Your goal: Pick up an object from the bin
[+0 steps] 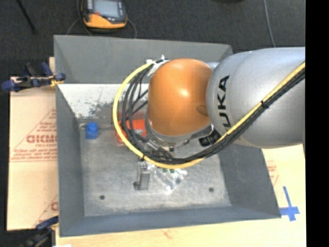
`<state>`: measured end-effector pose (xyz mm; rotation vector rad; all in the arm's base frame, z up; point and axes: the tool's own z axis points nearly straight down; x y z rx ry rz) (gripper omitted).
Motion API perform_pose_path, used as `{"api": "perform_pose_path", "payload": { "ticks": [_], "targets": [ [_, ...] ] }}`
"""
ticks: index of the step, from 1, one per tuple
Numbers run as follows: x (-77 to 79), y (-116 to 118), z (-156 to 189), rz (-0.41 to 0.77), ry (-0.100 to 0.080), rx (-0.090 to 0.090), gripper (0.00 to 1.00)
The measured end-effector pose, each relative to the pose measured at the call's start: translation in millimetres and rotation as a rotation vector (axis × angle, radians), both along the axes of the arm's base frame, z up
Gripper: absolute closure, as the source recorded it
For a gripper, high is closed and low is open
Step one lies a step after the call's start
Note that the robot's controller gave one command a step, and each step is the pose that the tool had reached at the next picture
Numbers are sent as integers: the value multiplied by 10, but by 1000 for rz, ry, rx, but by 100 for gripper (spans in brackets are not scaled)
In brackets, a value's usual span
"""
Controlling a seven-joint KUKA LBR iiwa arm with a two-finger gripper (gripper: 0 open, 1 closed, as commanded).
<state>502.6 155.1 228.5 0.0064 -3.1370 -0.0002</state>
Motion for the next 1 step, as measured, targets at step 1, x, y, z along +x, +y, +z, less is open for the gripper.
{"api": "perform_pose_path", "payload": {
  "ticks": [1],
  "targets": [
    [251,-647,-818,274,-3,-2,0]
  ]
}}
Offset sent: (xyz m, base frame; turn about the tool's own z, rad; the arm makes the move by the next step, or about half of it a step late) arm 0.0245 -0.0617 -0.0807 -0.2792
